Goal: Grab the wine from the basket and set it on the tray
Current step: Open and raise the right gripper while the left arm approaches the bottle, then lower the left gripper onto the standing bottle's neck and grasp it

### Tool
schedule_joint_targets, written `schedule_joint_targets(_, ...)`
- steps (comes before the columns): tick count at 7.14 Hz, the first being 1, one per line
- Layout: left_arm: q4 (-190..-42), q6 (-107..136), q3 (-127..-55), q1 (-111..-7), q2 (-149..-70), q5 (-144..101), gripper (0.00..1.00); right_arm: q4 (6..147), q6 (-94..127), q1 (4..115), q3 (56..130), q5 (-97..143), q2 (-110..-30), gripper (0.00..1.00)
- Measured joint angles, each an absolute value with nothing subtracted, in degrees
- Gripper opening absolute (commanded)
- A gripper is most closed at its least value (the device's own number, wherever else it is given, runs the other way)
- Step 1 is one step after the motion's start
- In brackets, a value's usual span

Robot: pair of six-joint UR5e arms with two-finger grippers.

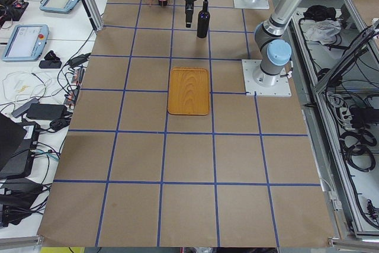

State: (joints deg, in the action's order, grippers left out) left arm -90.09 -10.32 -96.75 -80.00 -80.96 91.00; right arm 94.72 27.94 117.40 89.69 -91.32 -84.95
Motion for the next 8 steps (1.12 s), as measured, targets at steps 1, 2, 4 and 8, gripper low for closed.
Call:
schedule_joint_targets(1, -90.10, -9.22, -96.74, -80.41, -81.29, 90.82, 1.00, 94.76, 21.94, 112.79, 89.67, -91.90, -87.35, 1.00)
schedule_joint_targets(2, -90.00, -6.67, -96.74, -81.85, -81.69, 90.52, 1.00, 94.46, 15.77, 107.59, 89.65, -92.09, -89.76, 1.00)
schedule_joint_targets(4, -89.35, 1.20, -96.76, -90.11, -82.46, 90.43, 1.00, 94.10, 6.04, 98.90, 89.97, -92.16, -93.79, 1.00)
schedule_joint_targets(8, -87.83, 9.35, -96.80, -106.30, -84.52, 89.98, 1.00, 93.74, 3.15, 94.96, 90.29, -91.55, -95.20, 1.00)
